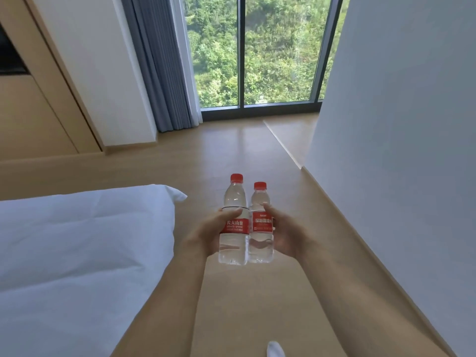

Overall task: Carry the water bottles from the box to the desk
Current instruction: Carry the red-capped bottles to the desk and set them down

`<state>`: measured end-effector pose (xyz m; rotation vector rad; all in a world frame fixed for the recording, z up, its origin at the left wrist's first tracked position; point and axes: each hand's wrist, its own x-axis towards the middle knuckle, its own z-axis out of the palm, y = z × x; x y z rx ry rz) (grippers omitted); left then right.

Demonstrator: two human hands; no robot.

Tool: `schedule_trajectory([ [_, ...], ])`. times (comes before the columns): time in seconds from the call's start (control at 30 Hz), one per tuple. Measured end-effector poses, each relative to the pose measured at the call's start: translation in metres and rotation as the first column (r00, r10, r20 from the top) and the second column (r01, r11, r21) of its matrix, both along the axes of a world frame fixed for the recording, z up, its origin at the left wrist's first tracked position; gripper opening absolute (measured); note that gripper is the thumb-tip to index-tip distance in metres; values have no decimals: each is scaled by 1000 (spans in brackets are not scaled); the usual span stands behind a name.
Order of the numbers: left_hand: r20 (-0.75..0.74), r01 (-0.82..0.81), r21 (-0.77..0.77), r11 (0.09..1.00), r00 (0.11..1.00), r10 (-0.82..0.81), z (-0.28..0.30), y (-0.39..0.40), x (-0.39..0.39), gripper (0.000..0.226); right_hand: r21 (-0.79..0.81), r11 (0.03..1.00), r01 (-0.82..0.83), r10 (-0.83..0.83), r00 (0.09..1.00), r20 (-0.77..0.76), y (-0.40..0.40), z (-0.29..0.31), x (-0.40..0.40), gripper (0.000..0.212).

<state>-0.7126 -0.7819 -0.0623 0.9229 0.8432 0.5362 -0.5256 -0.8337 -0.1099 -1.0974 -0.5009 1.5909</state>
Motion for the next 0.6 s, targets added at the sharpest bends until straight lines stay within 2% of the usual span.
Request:
schedule_trajectory([
  [0.33, -119, -180, 55, 982, 975, 185, 7, 114, 71, 43, 40, 975, -220, 217, 974, 72, 139, 12, 75, 57],
  [0.6, -72, -314, 7, 949, 947, 314, 9, 191, 92, 41, 28, 953, -302, 297, 948, 112, 233, 21, 101, 59],
])
